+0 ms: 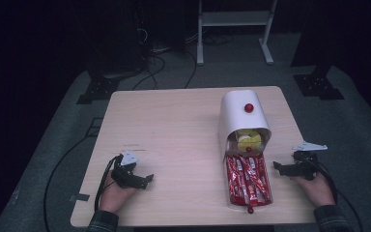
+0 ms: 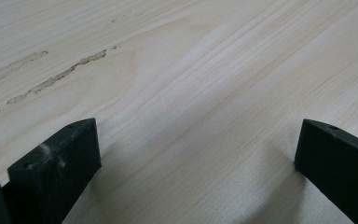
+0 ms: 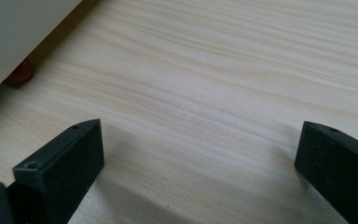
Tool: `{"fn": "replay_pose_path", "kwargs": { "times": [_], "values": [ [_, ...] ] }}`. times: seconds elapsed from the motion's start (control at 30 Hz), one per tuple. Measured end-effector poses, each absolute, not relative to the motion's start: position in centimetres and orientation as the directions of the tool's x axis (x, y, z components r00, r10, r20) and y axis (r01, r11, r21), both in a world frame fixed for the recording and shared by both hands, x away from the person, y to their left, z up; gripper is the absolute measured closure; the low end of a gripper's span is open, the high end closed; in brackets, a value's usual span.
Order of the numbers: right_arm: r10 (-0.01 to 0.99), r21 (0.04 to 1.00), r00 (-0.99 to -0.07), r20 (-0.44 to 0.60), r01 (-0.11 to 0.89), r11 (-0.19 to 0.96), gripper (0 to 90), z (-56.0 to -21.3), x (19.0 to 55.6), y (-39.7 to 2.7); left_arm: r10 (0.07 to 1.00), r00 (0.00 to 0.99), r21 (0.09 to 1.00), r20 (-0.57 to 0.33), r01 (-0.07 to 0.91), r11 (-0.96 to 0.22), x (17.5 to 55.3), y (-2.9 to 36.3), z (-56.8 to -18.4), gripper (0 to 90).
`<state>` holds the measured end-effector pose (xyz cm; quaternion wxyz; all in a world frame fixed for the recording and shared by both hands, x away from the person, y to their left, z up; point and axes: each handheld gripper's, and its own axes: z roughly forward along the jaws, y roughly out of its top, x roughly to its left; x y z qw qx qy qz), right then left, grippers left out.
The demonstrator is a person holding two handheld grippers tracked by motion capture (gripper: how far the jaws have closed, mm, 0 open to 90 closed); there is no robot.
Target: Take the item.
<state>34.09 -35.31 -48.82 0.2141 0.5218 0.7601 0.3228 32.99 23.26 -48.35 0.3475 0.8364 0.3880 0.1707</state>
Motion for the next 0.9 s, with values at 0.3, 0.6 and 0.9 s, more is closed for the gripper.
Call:
{"fn": "replay_pose_path", "kwargs": {
  "times": [0.3, 0.6, 0.9],
  "values": [
    [0.931, 0.714, -0.364, 0.011, 0.655, 0.247, 0.5, -48.8, 34.1, -35.3, 0.771, 0.637, 0.715, 0.015, 0.532, -0.453, 33.1, 23.2, -48.4, 0.0],
    [0.923, 0.692, -0.385, 0.004, 0.667, 0.275, 0.6, -48.5, 34.1, -34.8, 0.774, 0.633, 0.715, 0.015, 0.535, -0.451, 33.1, 23.2, -48.4, 0.0],
    [0.918, 0.687, -0.396, -0.022, 0.661, 0.302, 0.6, -48.1, 34.0, -34.2, 0.774, 0.633, 0.714, 0.016, 0.534, -0.452, 33.1, 23.2, -48.4, 0.0]
  ]
}}
